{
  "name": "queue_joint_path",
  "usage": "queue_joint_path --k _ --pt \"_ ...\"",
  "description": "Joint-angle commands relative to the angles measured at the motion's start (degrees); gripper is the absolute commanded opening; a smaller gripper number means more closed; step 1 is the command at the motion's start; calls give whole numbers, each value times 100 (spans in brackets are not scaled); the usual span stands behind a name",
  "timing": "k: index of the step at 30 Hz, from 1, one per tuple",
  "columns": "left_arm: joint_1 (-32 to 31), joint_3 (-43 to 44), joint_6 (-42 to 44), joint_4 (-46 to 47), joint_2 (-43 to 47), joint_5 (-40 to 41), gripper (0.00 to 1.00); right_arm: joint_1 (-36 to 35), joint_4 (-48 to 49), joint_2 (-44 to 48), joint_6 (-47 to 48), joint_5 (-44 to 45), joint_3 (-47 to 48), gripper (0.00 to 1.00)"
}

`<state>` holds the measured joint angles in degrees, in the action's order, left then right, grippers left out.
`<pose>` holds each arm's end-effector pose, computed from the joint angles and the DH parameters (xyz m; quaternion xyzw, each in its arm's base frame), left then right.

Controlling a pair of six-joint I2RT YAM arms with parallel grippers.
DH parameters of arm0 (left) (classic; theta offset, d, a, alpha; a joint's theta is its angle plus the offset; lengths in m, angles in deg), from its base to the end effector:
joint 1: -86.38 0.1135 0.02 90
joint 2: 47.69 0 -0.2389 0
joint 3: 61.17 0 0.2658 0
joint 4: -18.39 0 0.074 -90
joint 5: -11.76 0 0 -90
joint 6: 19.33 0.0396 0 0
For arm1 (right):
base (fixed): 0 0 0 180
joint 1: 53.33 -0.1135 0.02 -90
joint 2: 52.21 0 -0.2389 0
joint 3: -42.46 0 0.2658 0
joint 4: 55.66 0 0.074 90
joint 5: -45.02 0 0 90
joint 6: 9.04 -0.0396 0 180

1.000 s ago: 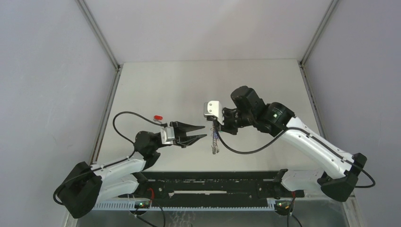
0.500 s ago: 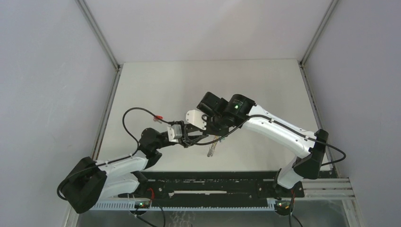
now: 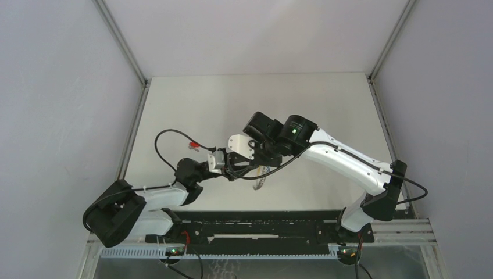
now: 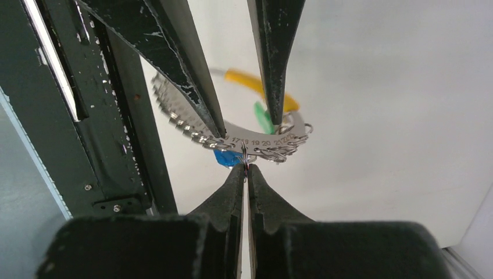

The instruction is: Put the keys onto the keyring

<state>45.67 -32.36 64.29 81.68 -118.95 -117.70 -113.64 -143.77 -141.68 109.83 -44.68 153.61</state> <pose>0.1633 -0.1737 0.1975 0.4232 0.4284 -0.4852 0.6339 0.1538 0.2694 0.3465 -0.6868 0.6975 0.0529 0.1973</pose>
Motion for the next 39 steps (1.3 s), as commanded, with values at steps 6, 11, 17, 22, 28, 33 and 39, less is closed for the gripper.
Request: queue_joint_path --k 6,11,17,22,28,33,39 --pt "-112 286 -147 427 -270 -235 32 -136 236 228 180 -45 239 0" --pt "-143 342 -177 435 -281 -307 29 -176 240 204 207 -76 237 0" --pt "-187 397 -205 439 -222 -366 29 -213 302 178 255 -123 227 0" --pt "-218 414 -215 435 -148 -374 29 -236 327 174 265 -155 211 0" --pt "-226 380 -218 436 -6 -199 27 -261 313 174 261 -193 166 0" --pt "-220 370 -185 439 49 -128 20 -292 321 208 275 -275 139 0" --pt "-235 450 -224 435 -98 -317 16 -315 365 243 313 -282 146 0"
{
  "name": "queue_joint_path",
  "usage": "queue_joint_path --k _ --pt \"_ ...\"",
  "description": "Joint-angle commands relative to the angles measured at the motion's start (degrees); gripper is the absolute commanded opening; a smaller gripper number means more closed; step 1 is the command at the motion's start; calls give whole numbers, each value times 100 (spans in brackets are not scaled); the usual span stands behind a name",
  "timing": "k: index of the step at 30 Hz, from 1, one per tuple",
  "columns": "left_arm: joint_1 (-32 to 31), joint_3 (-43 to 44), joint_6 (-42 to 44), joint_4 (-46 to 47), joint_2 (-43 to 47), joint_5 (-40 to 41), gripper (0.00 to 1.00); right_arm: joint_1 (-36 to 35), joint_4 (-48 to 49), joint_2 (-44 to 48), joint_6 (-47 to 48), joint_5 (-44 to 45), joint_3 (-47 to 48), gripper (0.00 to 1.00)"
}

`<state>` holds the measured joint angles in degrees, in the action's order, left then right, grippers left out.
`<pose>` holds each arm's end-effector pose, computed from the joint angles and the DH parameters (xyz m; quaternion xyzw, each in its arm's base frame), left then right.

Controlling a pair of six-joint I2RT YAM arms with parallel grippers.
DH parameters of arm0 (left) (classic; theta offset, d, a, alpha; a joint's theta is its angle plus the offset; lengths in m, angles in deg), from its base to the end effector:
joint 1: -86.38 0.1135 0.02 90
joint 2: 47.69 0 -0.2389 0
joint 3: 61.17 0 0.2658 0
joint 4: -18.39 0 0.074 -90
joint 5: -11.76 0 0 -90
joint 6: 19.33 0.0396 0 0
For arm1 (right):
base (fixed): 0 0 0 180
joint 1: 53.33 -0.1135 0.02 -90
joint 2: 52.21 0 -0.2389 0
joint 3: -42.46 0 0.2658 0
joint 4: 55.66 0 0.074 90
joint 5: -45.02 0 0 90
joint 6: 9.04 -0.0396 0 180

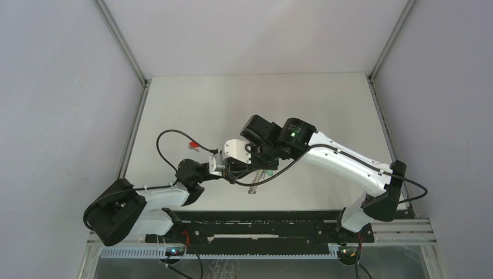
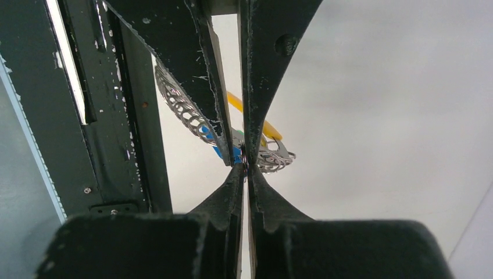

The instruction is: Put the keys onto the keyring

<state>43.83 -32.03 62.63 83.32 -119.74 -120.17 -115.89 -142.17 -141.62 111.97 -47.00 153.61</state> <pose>0.1567 -0.1797 0.1986 0.4382 0.4105 -0.5117 0.6145 0.1429 0.2783 0.3481 -0.7137 0.6653 0.0759 0.2055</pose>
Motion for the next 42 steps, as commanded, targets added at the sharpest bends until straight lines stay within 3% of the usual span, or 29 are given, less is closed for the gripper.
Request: queue_joint_path --k 1,17,23,28,36,42 --pt "-64 416 -57 272 -46 -96 15 -90 218 245 99 -59 147 0" --pt "-87 438 193 1 -254 -66 12 -124 280 393 132 -100 148 0" --pt "-87 444 269 -88 -239 -95 1 -146 342 437 152 -135 115 0" --pt "-87 329 213 169 -167 27 0 -143 479 576 177 -105 27 0" --pt "-34 176 329 229 380 331 0 86 1124 1458 63 -327 -653 26" --pt "61 155 307 419 746 491 0 1085 2457 2616 -137 -2196 -1899 33"
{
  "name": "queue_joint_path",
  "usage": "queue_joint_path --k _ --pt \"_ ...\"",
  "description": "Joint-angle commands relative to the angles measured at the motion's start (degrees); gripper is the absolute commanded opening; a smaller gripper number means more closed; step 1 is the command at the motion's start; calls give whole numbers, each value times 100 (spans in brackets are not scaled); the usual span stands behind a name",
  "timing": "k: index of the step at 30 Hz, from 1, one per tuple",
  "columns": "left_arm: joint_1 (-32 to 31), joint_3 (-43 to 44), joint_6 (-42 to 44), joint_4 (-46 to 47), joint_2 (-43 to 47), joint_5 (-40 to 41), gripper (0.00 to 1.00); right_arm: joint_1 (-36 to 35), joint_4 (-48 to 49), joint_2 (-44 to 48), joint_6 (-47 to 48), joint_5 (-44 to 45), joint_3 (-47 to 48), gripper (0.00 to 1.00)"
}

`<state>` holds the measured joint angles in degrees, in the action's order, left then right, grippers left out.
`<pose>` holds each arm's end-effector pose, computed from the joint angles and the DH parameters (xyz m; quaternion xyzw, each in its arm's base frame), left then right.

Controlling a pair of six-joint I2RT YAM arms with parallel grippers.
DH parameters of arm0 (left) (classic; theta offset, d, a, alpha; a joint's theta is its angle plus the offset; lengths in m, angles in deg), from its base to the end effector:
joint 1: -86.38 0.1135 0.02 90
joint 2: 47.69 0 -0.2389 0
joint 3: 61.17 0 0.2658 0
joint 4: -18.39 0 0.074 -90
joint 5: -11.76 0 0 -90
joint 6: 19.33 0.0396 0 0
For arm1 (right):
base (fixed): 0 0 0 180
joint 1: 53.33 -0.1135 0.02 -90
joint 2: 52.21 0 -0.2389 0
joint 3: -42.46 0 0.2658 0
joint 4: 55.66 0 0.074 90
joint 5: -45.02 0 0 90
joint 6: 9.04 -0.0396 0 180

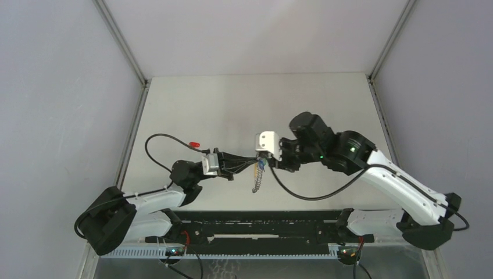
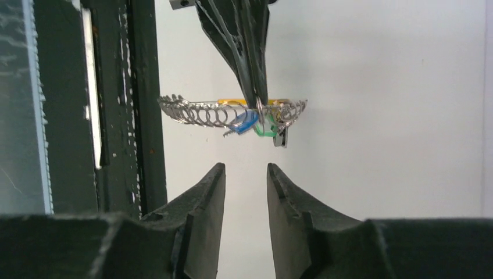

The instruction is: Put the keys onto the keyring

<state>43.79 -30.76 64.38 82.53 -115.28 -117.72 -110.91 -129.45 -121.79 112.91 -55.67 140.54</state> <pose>0.1552 -0.1768 0.2211 0.4269 0.3779 -0.4927 0.6574 0.1277 0.2147 0.3840 -0.6736 0.6288 0.1680 0.3501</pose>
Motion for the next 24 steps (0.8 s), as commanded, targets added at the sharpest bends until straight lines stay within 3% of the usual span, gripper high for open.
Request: queue_joint_path --k 1,11,24 --pt "66 37 124 521 348 253 0 793 1454 778 -339 -1626 -782 33" --pt "84 109 202 552 717 387 0 1740 3131 1175 -1052 -3379 -1708 32" --pt "146 -32 242 619 866 428 0 1961 4149 586 -1766 -4093 -1894 26"
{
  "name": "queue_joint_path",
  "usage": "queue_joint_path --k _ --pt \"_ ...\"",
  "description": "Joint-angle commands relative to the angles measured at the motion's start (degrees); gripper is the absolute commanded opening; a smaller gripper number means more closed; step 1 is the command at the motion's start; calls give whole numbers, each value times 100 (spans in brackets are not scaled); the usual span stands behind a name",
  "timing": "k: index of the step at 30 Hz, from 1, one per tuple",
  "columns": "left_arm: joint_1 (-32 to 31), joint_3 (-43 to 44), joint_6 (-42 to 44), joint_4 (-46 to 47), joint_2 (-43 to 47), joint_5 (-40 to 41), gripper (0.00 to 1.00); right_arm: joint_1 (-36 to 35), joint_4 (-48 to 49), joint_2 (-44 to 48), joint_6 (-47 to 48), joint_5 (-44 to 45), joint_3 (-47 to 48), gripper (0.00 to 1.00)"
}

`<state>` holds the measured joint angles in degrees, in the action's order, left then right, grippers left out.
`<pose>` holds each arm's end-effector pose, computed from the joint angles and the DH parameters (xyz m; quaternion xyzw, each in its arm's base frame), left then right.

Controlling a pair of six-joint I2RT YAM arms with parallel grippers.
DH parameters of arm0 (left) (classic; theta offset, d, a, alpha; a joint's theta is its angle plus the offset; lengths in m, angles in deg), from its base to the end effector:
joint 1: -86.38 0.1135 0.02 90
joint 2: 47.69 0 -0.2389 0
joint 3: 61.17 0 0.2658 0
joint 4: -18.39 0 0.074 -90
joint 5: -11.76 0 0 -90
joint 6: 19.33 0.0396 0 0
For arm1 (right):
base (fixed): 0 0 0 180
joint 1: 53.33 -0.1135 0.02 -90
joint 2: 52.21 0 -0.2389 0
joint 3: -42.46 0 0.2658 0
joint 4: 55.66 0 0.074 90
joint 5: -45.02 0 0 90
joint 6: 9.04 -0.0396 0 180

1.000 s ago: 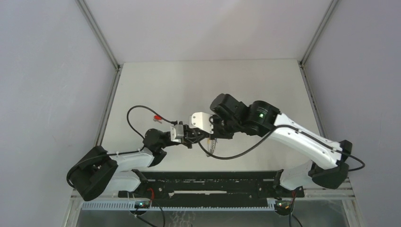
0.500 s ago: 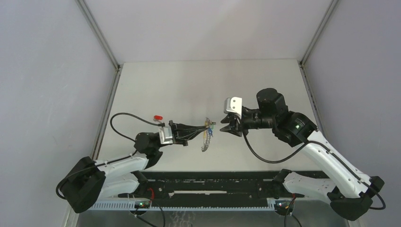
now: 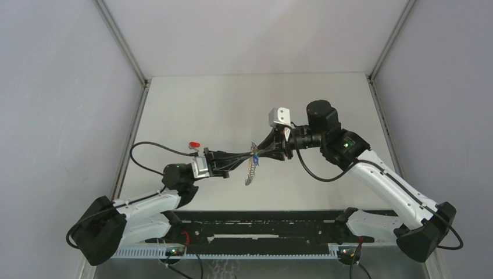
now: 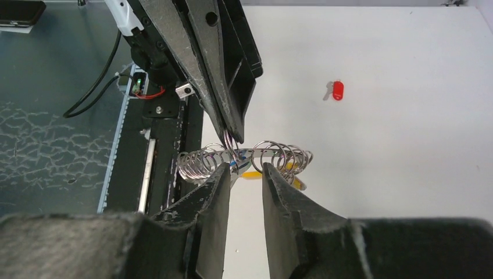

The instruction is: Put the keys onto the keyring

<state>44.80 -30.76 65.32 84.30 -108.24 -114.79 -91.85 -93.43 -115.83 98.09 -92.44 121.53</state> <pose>0.1476 -0.1625 0.2499 0.3998 0.3246 -0.4677 0.7184 0.1878 0.1868 0.3601 -0.5531 0.5679 0.4231 0.4389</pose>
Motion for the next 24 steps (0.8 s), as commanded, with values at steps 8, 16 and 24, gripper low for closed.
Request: queue_joint_path --k 8,16,24 --pt "69 -41 148 445 247 111 0 131 504 -119 -300 -668 8 7" --pt "71 -2 116 446 418 0 0 205 479 -250 -453 -867 7 0" --pt "41 114 52 446 384 -274 0 179 750 -432 -793 -885 7 0"
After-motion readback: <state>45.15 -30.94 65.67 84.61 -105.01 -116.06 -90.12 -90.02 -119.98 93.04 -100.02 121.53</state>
